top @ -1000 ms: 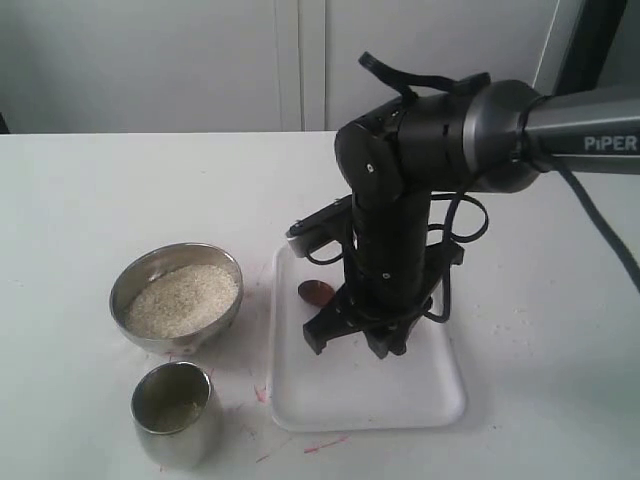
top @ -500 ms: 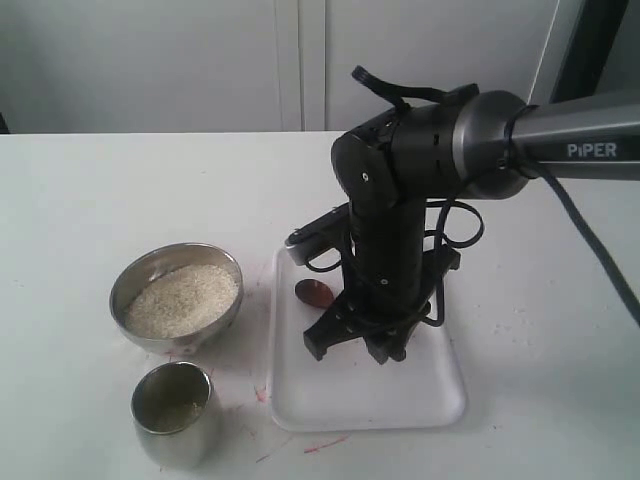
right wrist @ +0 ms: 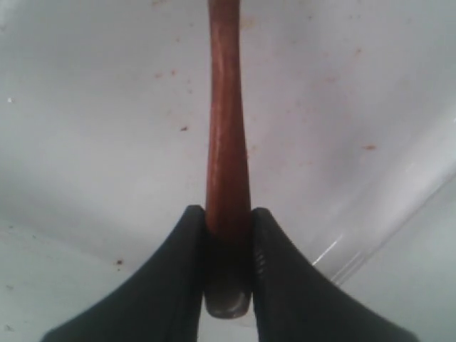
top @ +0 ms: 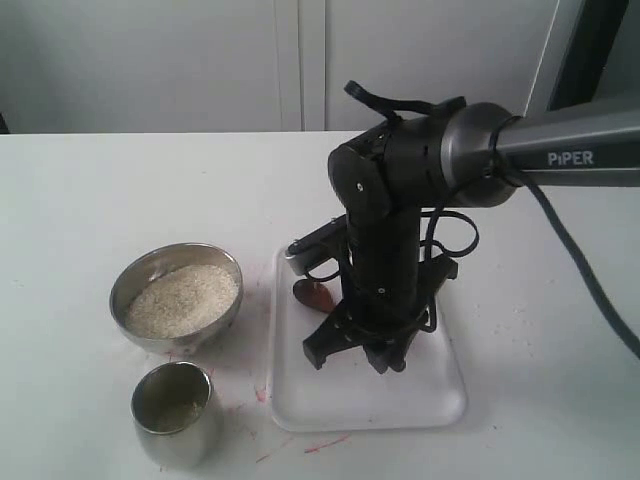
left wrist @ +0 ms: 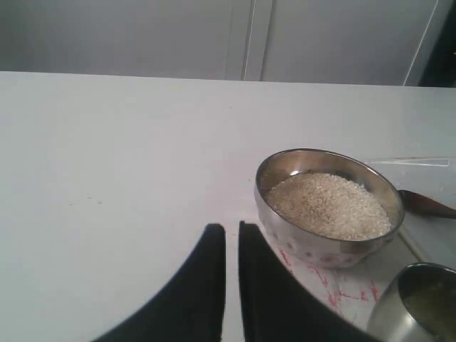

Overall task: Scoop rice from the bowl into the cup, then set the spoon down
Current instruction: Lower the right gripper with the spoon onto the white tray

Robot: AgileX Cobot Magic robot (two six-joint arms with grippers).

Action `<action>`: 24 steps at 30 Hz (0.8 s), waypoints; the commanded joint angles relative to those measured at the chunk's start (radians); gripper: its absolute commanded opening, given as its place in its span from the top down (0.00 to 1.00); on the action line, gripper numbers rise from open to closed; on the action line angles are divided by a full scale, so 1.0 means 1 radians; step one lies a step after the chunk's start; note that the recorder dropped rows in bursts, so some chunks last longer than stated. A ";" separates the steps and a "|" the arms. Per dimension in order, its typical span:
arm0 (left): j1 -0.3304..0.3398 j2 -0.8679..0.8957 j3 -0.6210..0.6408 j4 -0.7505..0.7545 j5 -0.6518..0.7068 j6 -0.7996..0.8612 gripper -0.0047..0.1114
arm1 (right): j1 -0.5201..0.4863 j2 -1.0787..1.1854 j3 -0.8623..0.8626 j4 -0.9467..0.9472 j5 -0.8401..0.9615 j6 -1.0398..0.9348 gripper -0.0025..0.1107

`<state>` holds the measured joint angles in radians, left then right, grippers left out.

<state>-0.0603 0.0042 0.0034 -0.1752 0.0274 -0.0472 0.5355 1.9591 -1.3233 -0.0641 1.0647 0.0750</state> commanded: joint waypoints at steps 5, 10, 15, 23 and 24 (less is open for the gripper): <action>-0.002 -0.004 -0.003 -0.009 -0.004 -0.002 0.84 | -0.008 0.009 -0.002 0.009 0.003 -0.011 0.79; -0.002 -0.004 -0.003 -0.009 -0.004 -0.002 0.84 | -0.008 0.009 -0.002 0.009 0.009 -0.011 0.74; -0.002 -0.004 -0.003 -0.009 -0.004 -0.002 0.84 | -0.008 0.009 -0.002 0.009 0.009 -0.011 0.74; -0.002 -0.004 -0.003 -0.009 -0.004 -0.002 0.84 | -0.008 0.009 -0.002 0.009 0.009 -0.011 0.74; -0.002 -0.004 -0.003 -0.009 -0.004 -0.002 0.84 | -0.008 0.009 -0.002 0.009 0.009 -0.011 0.74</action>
<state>-0.0603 0.0042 0.0034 -0.1752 0.0274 -0.0472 0.5355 1.9717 -1.3233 -0.0580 1.0690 0.0750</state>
